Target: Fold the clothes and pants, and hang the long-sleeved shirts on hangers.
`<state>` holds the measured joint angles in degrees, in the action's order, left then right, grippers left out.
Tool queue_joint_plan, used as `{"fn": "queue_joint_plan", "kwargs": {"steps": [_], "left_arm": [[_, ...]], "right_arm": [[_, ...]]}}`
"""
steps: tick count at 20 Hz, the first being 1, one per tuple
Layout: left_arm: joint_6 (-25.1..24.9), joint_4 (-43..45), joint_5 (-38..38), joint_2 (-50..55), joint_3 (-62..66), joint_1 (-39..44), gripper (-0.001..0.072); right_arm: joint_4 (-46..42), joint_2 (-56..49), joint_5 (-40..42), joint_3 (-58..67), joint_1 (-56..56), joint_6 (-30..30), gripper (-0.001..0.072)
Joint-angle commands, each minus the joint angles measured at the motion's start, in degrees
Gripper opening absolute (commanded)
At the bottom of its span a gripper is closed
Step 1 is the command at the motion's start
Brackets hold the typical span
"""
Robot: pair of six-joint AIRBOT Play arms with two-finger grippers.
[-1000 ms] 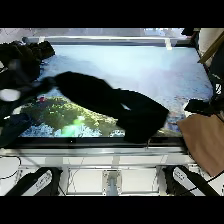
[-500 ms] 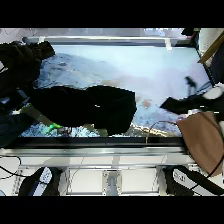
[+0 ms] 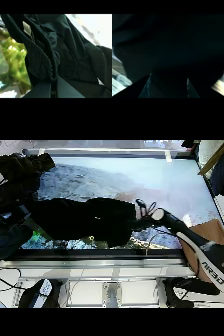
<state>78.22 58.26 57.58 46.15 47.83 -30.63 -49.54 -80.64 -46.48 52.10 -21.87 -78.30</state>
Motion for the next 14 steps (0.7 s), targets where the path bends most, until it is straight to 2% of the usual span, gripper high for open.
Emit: {"fn": "queue_joint_plan", "kwargs": {"steps": [1,7,8,9,11,14], "left_arm": [[-1.05,0.07,0.15,-0.04,-0.02,-0.04,0.0020],[-1.36,0.07,0.15,-0.04,-0.02,-0.04,0.0020],[-1.55,0.07,0.15,-0.04,-0.02,-0.07,0.0020],[-2.23,0.07,0.15,-0.04,-0.02,-0.07,0.0020],[-2.84,0.24,0.11,-0.13,0.00,-0.35,0.0020],[-2.86,0.31,0.13,-0.52,0.00,-2.84,0.0020]], "right_arm": [[4.26,-5.75,3.96,4.22,-4.35,-0.31,0.0482],[7.80,-11.67,4.11,9.11,-4.37,-0.22,0.0477],[7.87,-11.74,4.26,9.31,-4.35,-0.13,0.0303],[7.32,-11.54,3.96,9.79,-4.33,0.17,0.0002],[4.39,-9.81,1.46,11.61,-3.34,1.51,0.0009],[-8.52,-3.52,-8.07,16.70,2.47,-1.03,0.0010]]}}
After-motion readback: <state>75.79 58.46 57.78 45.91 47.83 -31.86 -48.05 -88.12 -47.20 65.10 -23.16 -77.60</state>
